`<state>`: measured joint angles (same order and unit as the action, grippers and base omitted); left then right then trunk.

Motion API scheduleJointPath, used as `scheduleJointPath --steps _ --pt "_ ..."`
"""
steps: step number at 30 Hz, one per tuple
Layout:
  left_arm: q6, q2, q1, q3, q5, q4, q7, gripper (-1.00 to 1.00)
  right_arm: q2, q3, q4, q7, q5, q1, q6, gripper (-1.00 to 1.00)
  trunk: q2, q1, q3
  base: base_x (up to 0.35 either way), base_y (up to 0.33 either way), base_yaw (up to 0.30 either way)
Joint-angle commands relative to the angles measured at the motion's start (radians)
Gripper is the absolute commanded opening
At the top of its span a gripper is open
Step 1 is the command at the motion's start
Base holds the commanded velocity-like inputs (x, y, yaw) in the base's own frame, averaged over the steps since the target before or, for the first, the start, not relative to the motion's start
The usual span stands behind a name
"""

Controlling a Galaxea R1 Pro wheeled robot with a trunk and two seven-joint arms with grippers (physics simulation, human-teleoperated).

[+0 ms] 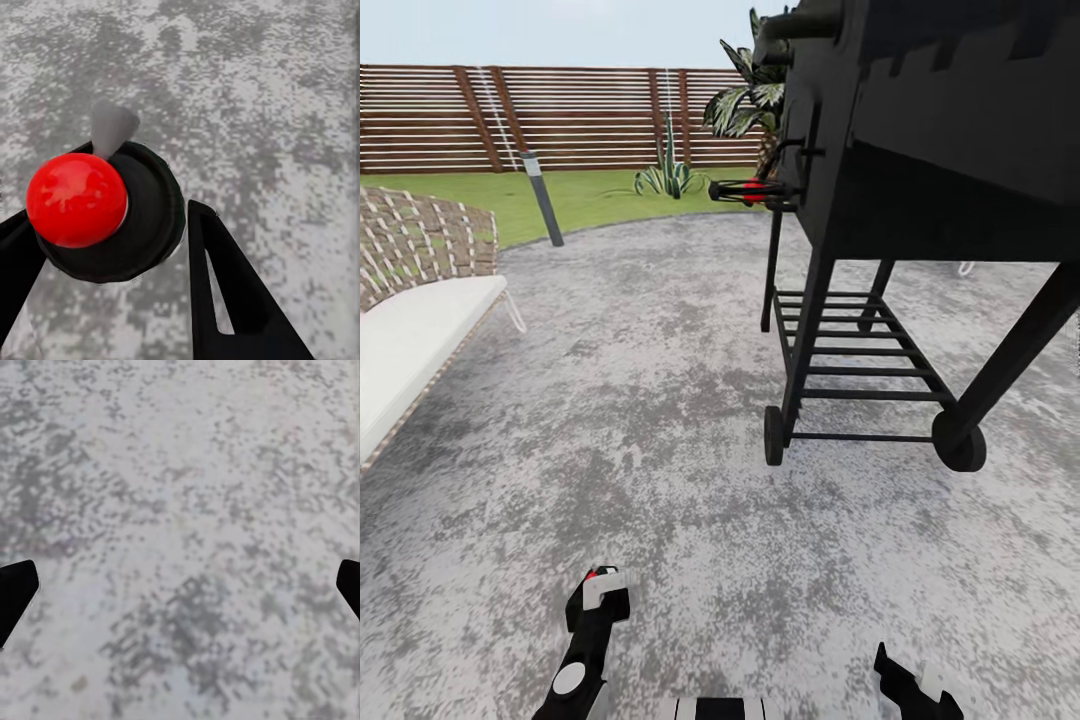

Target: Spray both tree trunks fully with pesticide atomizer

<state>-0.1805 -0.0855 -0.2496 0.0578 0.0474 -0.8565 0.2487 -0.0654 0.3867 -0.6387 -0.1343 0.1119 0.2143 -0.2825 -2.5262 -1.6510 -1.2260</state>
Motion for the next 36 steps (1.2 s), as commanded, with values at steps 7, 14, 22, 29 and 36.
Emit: scheduleJointPath --steps 7,14,22,29,36 --pt "-0.004 0.000 0.000 0.003 0.006 -0.001 0.006 -1.00 -0.001 0.001 0.001 0.002 0.009 0.000 -0.004 1.00 0.001 0.003 0.026 0.000 0.000 0.000" --pt "-0.004 0.000 0.000 0.003 0.006 0.000 0.006 -1.00 -0.001 0.001 0.001 0.002 0.009 0.000 -0.004 1.00 0.003 0.006 0.054 0.000 0.000 0.000" --pt "-0.004 0.000 0.000 0.003 0.007 0.001 0.006 -1.00 -0.001 0.001 0.001 0.002 0.009 0.000 -0.004 1.00 0.005 0.010 0.084 0.000 0.000 0.000" --pt "-0.004 0.000 0.000 0.002 0.007 0.001 0.006 -1.00 -0.001 0.001 0.001 0.002 0.010 0.000 -0.004 1.00 0.007 0.013 0.112 0.000 0.000 0.000" --pt "-0.004 0.000 0.000 0.003 0.008 0.004 0.006 -1.00 -0.001 0.001 0.000 0.002 0.010 0.000 -0.004 1.00 0.008 0.016 0.139 0.000 0.000 0.000"
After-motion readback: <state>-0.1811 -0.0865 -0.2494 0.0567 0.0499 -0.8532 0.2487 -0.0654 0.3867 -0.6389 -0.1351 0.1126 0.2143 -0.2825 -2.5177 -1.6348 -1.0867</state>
